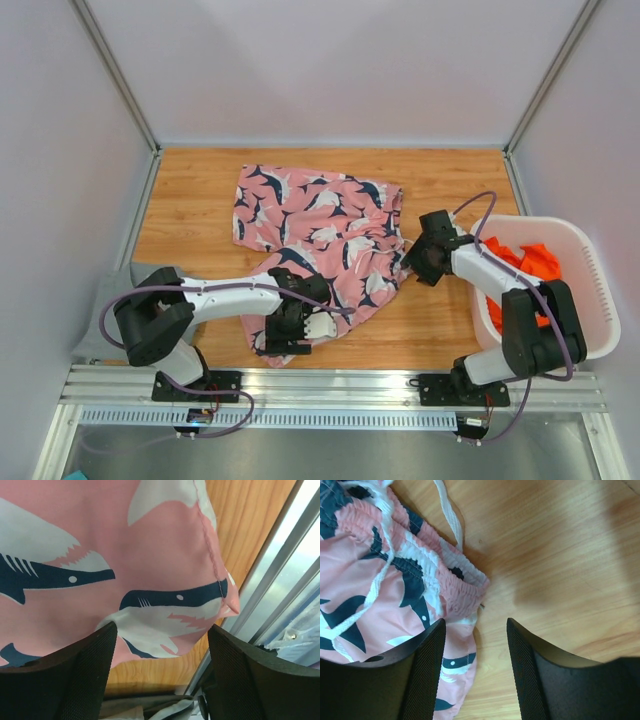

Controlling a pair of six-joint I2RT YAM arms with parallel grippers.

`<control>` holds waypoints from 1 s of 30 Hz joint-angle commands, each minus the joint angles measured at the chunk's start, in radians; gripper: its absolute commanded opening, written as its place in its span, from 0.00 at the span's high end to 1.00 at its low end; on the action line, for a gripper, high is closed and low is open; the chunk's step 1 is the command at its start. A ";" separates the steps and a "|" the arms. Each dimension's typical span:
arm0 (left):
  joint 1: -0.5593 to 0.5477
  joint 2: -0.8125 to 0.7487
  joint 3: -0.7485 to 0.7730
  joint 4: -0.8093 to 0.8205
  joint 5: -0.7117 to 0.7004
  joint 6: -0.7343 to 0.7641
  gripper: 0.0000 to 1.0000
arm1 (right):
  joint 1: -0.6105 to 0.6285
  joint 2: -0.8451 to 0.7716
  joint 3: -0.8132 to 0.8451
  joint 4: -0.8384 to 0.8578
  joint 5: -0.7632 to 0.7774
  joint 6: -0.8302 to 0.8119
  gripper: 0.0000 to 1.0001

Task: Fold and stack the mixed laundry pile
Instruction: Fold the shorts at the center of the board.

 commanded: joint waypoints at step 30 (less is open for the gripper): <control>0.663 -0.210 0.297 0.205 -0.355 0.538 0.46 | 0.017 -0.065 0.364 -0.069 -0.055 0.001 1.00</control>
